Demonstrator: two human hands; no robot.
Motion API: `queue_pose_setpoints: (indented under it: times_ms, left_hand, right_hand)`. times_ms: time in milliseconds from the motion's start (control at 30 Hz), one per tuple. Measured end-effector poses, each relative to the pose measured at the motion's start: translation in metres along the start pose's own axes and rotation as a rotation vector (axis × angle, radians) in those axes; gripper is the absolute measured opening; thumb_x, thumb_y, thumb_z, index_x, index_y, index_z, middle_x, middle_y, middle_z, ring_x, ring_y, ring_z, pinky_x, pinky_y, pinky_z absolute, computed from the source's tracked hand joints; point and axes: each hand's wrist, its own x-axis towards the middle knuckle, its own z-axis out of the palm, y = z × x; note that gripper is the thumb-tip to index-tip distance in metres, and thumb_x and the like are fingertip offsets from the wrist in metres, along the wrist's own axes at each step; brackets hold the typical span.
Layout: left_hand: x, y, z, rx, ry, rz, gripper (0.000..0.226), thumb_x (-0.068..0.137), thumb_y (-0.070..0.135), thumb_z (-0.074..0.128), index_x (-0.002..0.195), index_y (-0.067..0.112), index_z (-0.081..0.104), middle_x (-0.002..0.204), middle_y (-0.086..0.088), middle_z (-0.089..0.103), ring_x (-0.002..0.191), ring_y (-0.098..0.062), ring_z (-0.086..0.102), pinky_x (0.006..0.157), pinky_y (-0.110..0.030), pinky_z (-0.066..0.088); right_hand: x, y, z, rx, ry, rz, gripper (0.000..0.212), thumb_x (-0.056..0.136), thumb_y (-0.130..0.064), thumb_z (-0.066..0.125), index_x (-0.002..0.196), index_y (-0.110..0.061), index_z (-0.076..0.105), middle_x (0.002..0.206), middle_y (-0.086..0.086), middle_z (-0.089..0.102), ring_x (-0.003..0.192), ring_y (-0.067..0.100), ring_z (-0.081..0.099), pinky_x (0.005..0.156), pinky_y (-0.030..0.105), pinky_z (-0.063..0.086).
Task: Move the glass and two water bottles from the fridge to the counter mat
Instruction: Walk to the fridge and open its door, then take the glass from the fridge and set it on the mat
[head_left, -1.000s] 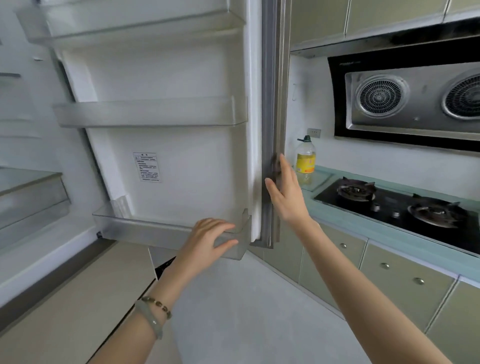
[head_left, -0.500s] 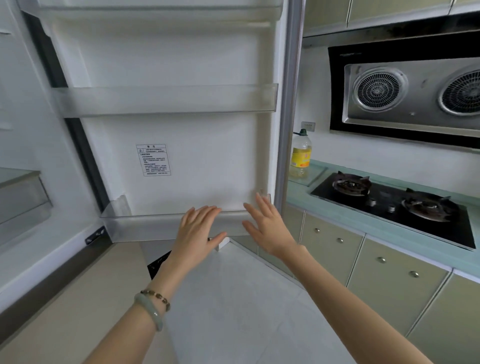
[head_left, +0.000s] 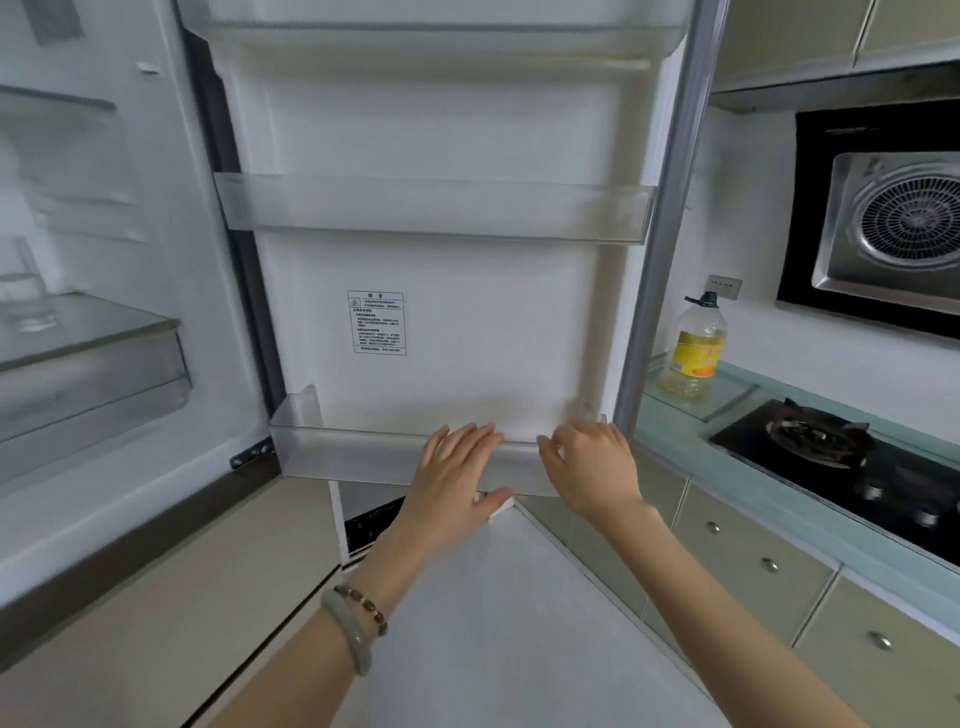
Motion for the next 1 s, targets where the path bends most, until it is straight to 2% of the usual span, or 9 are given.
queue_pose_setpoints:
  times_ms: [67,133,200,367,567,667,733,867,1000]
  left_hand:
    - [0.001,-0.001,-0.003,-0.008,-0.004,0.0,0.066,0.091,0.051,0.052,0.147,0.02,0.035,0.158,0.004,0.028,0.148,-0.016,0.021,0.121,-0.036,0.001]
    - [0.0,-0.012,-0.014,-0.01,0.017,-0.057,0.068,0.091,0.048,0.054,0.149,0.02,0.031,0.16,0.003,0.024,0.148,-0.017,0.018,0.121,-0.036,0.001]
    - [-0.003,-0.029,-0.032,0.009,0.058,-0.138,0.069,0.092,0.045,0.054,0.151,0.02,0.028,0.16,0.004,0.023,0.149,-0.017,0.016,0.12,-0.034,0.0]
    - [-0.033,-0.08,-0.095,0.121,0.14,-0.329,0.067,0.094,0.041,0.055,0.151,0.016,0.028,0.159,0.001,0.025,0.148,-0.017,0.018,0.119,-0.03,-0.001]
    - [-0.095,-0.131,-0.17,0.222,0.273,-0.529,0.067,0.093,0.038,0.059,0.149,0.015,0.031,0.155,-0.003,0.033,0.142,-0.019,0.027,0.114,-0.028,0.015]
    - [-0.128,-0.155,-0.201,0.159,0.357,-0.643,0.071,0.092,0.04,0.06,0.15,0.018,0.026,0.153,-0.002,0.034,0.139,-0.014,0.024,0.11,-0.022,0.013]
    - [-0.148,-0.174,-0.219,0.108,0.401,-0.716,0.076,0.09,0.042,0.061,0.151,0.017,0.023,0.152,-0.001,0.034,0.138,-0.015,0.028,0.113,-0.028,0.02]
    - [-0.171,-0.217,-0.249,0.058,0.43,-0.787,0.085,0.087,0.047,0.064,0.152,0.016,0.019,0.154,-0.001,0.031,0.141,-0.018,0.026,0.115,-0.035,0.023]
    - [-0.168,-0.259,-0.265,0.03,0.417,-0.804,0.089,0.085,0.05,0.064,0.153,0.018,0.015,0.157,-0.001,0.025,0.144,-0.016,0.021,0.114,-0.03,0.018]
  right_hand:
    - [0.015,-0.011,-0.01,-0.001,0.011,0.041,0.036,0.098,-0.031,0.041,0.105,-0.008,0.068,0.109,0.009,0.065,0.106,0.032,0.057,0.093,0.037,0.041]
    - [0.03,-0.032,-0.018,0.118,0.048,0.019,0.032,0.096,-0.028,0.044,0.11,-0.007,0.065,0.112,0.01,0.065,0.104,0.032,0.057,0.08,0.036,0.042]
    - [0.042,-0.061,-0.022,0.267,0.078,-0.056,0.032,0.095,-0.026,0.046,0.115,-0.008,0.064,0.113,0.012,0.065,0.105,0.033,0.056,0.076,0.035,0.042]
    - [0.057,-0.141,-0.019,0.502,-0.017,-0.24,0.042,0.093,-0.03,0.051,0.13,-0.011,0.054,0.126,0.012,0.06,0.116,0.034,0.052,0.083,0.038,0.044]
    - [0.068,-0.243,-0.002,0.84,-0.254,-0.462,0.067,0.089,-0.036,0.06,0.147,-0.018,0.03,0.146,0.011,0.043,0.133,0.029,0.04,0.1,0.037,0.035]
    - [0.068,-0.298,0.001,1.019,-0.304,-0.501,0.073,0.086,-0.04,0.064,0.148,-0.023,0.029,0.144,0.004,0.043,0.134,0.023,0.041,0.099,0.03,0.035]
    - [0.067,-0.334,0.002,1.068,-0.297,-0.543,0.073,0.084,-0.04,0.067,0.145,-0.023,0.031,0.134,-0.001,0.047,0.128,0.022,0.045,0.094,0.026,0.036]
    - [0.076,-0.397,0.004,1.124,-0.295,-0.556,0.08,0.082,-0.04,0.067,0.148,-0.019,0.027,0.147,0.007,0.041,0.135,0.024,0.04,0.109,0.037,0.035]
    - [0.097,-0.441,0.011,1.226,-0.314,-0.475,0.079,0.083,-0.035,0.07,0.147,-0.017,0.029,0.146,0.011,0.042,0.134,0.025,0.041,0.097,0.025,0.031]
